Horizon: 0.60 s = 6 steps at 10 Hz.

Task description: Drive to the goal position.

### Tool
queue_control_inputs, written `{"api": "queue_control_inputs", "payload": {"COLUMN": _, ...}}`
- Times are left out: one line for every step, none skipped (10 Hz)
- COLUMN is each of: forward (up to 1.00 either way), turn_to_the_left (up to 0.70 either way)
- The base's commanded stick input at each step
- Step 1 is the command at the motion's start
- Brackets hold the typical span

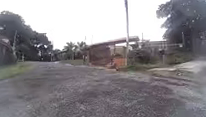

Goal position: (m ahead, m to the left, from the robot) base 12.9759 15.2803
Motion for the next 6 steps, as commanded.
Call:
{"api": "queue_control_inputs", "payload": {"forward": 0.7, "turn_to_the_left": 0.0}}
{"api": "queue_control_inputs", "payload": {"forward": 0.7, "turn_to_the_left": 0.0}}
{"api": "queue_control_inputs", "payload": {"forward": 0.7, "turn_to_the_left": 0.0}}
{"api": "queue_control_inputs", "payload": {"forward": 0.7, "turn_to_the_left": 0.0}}
{"api": "queue_control_inputs", "payload": {"forward": 0.7, "turn_to_the_left": 0.01}}
{"api": "queue_control_inputs", "payload": {"forward": 0.7, "turn_to_the_left": 0.19}}
